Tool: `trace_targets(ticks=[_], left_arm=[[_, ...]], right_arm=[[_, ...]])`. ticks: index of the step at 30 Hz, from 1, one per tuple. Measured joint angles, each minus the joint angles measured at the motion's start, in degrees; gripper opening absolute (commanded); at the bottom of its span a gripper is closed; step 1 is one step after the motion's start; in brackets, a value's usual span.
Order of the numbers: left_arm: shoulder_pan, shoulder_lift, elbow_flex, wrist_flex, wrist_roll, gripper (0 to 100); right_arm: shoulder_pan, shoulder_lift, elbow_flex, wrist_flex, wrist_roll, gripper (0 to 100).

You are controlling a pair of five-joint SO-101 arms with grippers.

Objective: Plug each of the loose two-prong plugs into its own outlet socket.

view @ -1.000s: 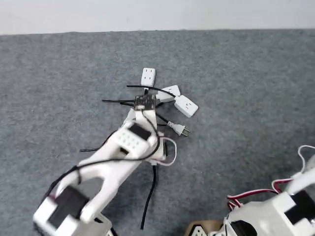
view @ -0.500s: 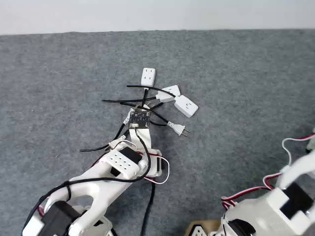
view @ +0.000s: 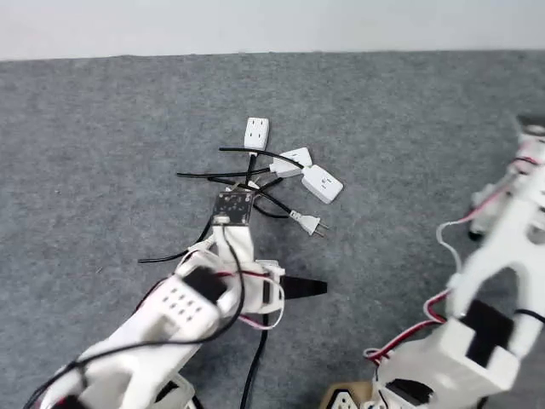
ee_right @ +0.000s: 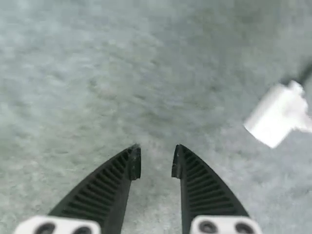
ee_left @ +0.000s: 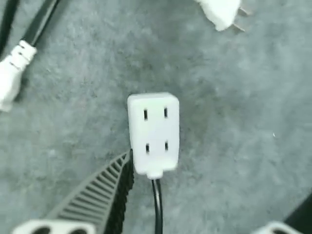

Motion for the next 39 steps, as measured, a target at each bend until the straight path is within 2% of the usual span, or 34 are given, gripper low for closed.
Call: trace_targets(ticks=[2,4,9,11,14,16,19,23,31,39], left_arm=[[-0.4,-6.5,1.6,2.8,-1.4,46],[-3.3,-12.5,2.7,4.6,-3.2,38],[-17.1,-20.7,4.7,5.2,-11.1,9],[-21.8,-20.9,6.3,5.2,-14.9,1],[-25.1,-20.5,10.2,4.2,-22.1,3],[-25.5,-19.9,13.5,2.3,-27.1,3],[-25.9,-19.7,15.3,0.3,-28.8,3],[-26.0,-19.7,15.3,0.1,-29.2,3],[-25.9,-19.7,15.3,0.1,-29.3,3],[-25.9,-19.7,15.3,0.1,-31.9,3]], right_arm=[[-4.1,-0.4,0.0,0.0,-0.9,0.6],[-8.7,-0.4,0.0,-1.3,-1.4,1.7],[-20.7,3.1,0.0,-5.2,-3.6,2.6],[-25.6,6.0,0.0,-8.0,-3.8,2.7],[-32.1,9.8,0.0,-14.5,-3.3,2.7],[-35.8,11.6,0.0,-18.5,0.9,3.5],[-41.1,13.1,0.0,-19.7,7.0,10.3],[-46.1,14.3,-1.1,-17.1,8.3,13.2],[-47.1,21.9,-2.1,-17.1,9.4,11.2],[-49.1,24.1,-2.1,-16.8,15.4,11.7]])
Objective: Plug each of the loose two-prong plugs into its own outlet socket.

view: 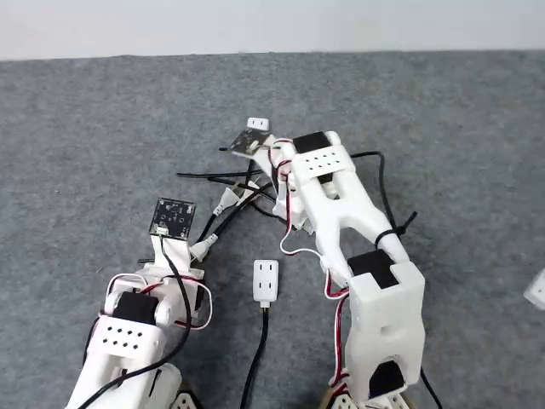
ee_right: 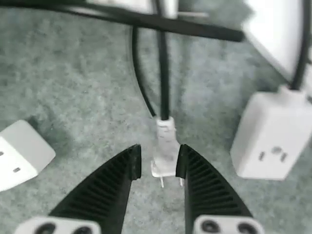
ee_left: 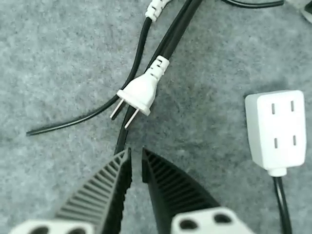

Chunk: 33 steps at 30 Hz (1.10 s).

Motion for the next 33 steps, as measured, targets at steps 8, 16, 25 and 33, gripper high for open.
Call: trace_targets(ticks=[8,16,25,33], left_arm=[[0.0,0.0,0.0,0.0,-0.9,3],[0.0,0.0,0.0,0.0,-0.9,3],[0.0,0.0,0.0,0.0,-1.0,3],[0.0,0.0,0.0,0.0,-1.0,3]], right_arm=[[-0.1,0.7,0.0,-2.0,7.8,11.7],[-0.2,2.4,0.0,-2.1,10.5,11.7],[0.0,5.9,-0.6,-4.9,10.6,11.3],[0.4,6.4,-0.9,-6.6,10.6,0.4]])
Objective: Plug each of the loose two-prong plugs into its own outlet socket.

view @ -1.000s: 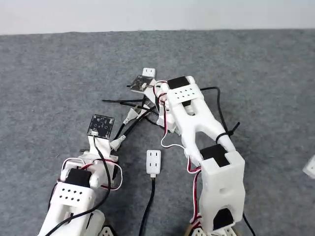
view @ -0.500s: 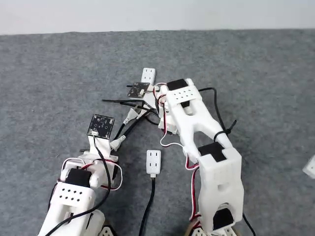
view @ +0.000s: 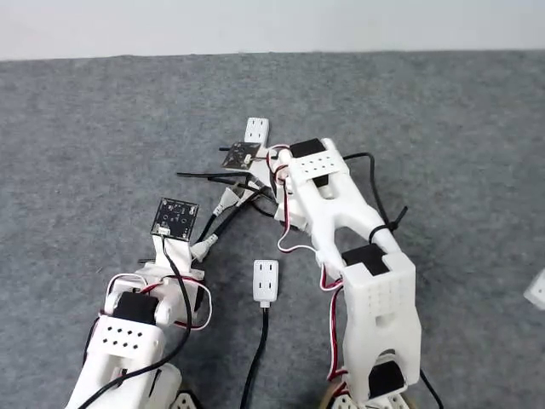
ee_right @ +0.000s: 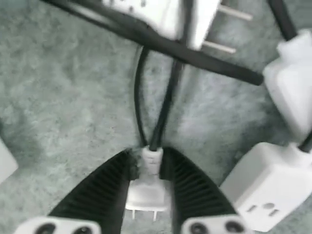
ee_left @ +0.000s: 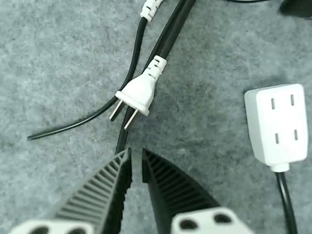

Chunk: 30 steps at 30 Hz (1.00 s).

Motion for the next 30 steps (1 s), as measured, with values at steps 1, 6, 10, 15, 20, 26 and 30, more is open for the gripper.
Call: trace_targets(ticks=[1,6,10,15,20,26,30], left_arm=[[0.0,0.0,0.0,0.0,0.0,3],[0.0,0.0,0.0,0.0,0.0,3],[0.0,0.4,0.0,0.0,0.0,3],[0.0,0.5,0.0,0.0,1.4,1],[0.0,4.3,-0.9,0.0,2.2,1],[-0.1,22.0,-10.5,-1.8,0.8,1],[-0.1,29.8,-15.1,-2.6,-9.8,1]], right_arm=[[0.2,0.0,0.0,-0.1,0.0,0.9],[0.6,-0.1,-0.3,0.0,-3.7,0.7],[0.7,-5.2,-0.5,4.1,-10.2,0.8],[0.8,-17.6,-0.6,8.6,-20.2,0.8],[0.9,-30.4,-0.6,15.2,-26.0,0.8],[0.5,-43.8,-0.6,22.6,-27.4,0.8],[0.1,-51.3,-0.6,23.7,-30.0,0.8]])
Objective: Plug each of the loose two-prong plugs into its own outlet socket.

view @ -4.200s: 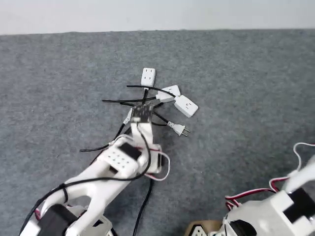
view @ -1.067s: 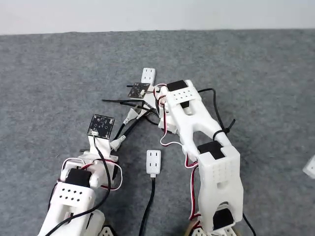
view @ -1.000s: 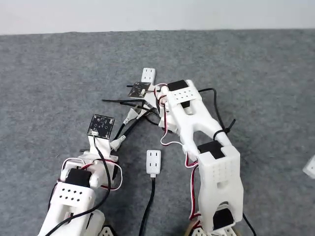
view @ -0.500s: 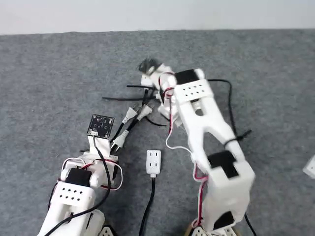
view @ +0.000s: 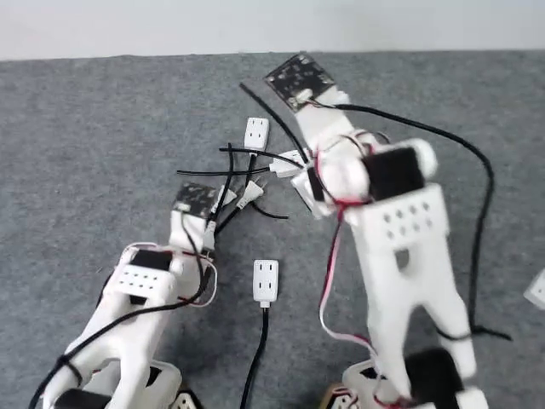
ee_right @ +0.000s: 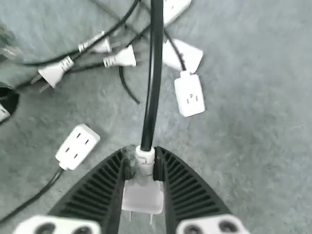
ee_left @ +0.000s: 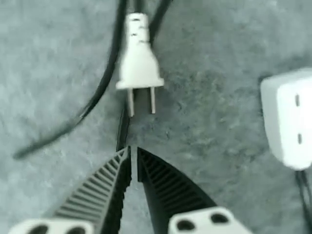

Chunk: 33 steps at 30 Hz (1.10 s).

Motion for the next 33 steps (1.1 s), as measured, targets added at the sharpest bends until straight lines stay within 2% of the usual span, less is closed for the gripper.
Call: trace_targets(ticks=[2,4,7,10,16,33], left_arm=[[0.0,1.1,-1.4,-0.2,-5.4,1],[0.8,1.3,-2.3,-0.2,-6.9,1],[2.6,1.5,-2.8,-0.4,-7.6,1],[3.9,1.5,-2.8,-0.4,-7.7,1],[4.1,1.5,-2.8,-0.4,-7.7,1],[4.3,1.5,-2.8,-0.4,-13.8,1]], right_arm=[[-2.5,-3.1,0.4,0.0,-1.1,0.8],[-6.5,-5.5,2.4,0.0,-2.5,0.8],[-12.1,-6.9,8.7,-1.7,-6.3,0.8],[-16.9,-7.4,19.2,-8.3,-9.8,0.8],[-21.7,-12.1,30.3,-15.8,-10.7,0.8],[-17.9,-3.2,33.1,-24.8,-11.1,0.8]])
